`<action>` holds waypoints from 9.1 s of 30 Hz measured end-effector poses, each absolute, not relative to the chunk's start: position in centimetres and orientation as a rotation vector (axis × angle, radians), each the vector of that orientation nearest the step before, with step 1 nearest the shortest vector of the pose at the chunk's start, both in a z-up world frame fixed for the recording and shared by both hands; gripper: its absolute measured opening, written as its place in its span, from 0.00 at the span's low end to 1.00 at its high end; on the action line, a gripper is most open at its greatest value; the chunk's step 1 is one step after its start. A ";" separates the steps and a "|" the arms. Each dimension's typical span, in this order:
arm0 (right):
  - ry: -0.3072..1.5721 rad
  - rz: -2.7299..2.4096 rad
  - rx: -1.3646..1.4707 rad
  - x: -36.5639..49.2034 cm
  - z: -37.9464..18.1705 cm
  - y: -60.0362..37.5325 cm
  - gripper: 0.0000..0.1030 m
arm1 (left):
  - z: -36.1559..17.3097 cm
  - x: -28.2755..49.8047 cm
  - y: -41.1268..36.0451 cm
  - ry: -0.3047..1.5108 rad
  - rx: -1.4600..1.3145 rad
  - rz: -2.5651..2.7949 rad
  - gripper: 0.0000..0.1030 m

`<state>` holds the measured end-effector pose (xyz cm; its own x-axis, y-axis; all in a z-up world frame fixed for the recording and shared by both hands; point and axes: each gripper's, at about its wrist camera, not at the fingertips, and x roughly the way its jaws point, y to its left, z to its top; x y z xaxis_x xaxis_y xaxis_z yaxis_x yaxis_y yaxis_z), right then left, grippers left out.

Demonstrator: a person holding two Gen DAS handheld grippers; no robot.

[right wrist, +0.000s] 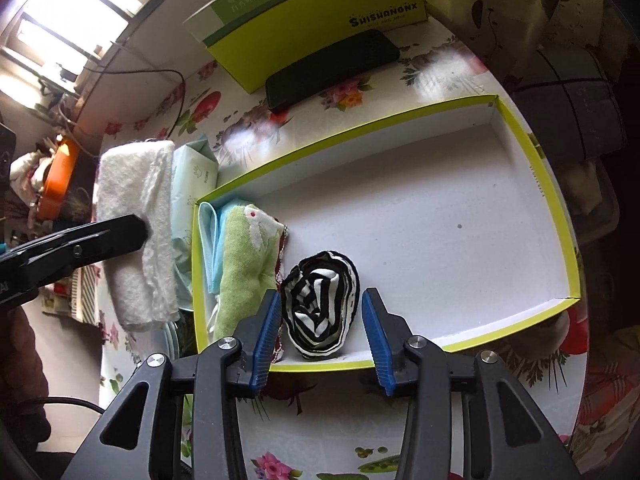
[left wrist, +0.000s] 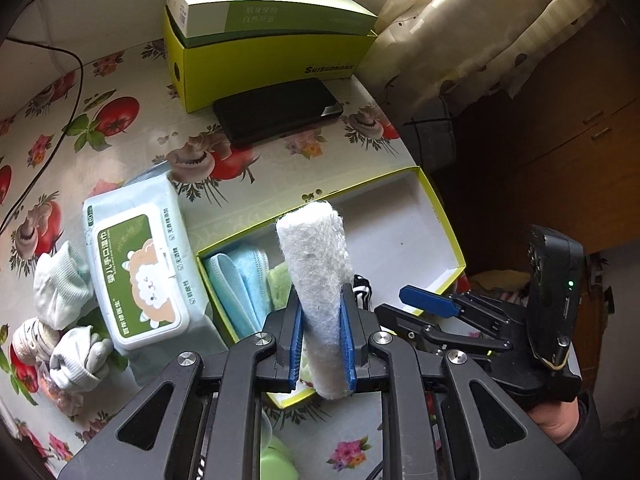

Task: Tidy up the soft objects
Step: 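Lower the white towel into the box and open the left gripper, then move both grippers out of the box toward the green cloth and striped cap, then grasp the green microfiber cloth with the left gripper while the right gripper grasps the striped cap, then carry the green cloth and striped cap over the box with both grippers, then open both grippers inside the box to release the cloth and cap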

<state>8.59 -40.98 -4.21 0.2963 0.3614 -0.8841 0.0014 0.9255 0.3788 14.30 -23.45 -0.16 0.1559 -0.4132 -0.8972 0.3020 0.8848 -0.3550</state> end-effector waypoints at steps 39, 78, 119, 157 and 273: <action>1.206 0.221 0.340 7.8 -1.5 -41.2 0.40 | -0.6 14.7 -23.9 1.331 -0.134 -0.485 0.39; 1.238 0.427 0.095 4.0 2.4 -28.0 0.49 | 1.3 4.4 -10.2 1.222 -0.134 -0.248 0.39; 1.329 0.584 -0.127 0.6 1.7 -18.5 0.49 | -10.7 -4.3 -0.7 1.439 -0.170 -0.268 0.49; 1.495 0.632 -0.540 0.1 -9.4 -7.5 0.14 | -10.7 -4.7 6.2 1.343 -0.207 -0.153 0.13; 1.189 0.300 0.210 6.7 0.9 -41.3 0.44 | 1.3 11.5 -25.2 1.255 -0.059 -0.490 0.37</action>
